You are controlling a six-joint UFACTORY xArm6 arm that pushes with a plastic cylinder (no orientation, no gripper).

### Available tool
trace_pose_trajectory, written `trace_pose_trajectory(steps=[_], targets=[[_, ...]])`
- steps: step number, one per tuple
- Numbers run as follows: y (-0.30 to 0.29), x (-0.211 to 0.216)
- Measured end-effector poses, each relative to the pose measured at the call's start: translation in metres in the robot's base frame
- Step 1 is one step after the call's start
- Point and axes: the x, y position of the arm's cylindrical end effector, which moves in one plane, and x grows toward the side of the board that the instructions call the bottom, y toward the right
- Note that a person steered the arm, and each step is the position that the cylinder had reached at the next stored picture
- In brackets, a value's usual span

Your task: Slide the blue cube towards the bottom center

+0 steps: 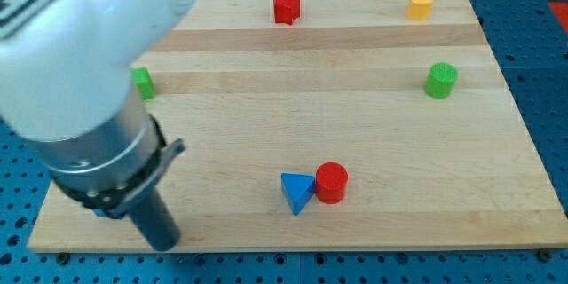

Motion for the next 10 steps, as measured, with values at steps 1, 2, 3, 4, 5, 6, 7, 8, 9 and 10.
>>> trace_pose_trajectory(steps=[1, 2, 3, 4, 5, 6, 7, 8, 9, 10], targets=[[-0.049, 0.000], [-0.103, 0.000], [-0.126, -0.018], [-0.110, -0.029], [-0.073, -0.029], [-0.051, -0.041], [-0.059, -0.049], [-0.073, -0.060], [-0.071, -0.066], [-0.047, -0.073]])
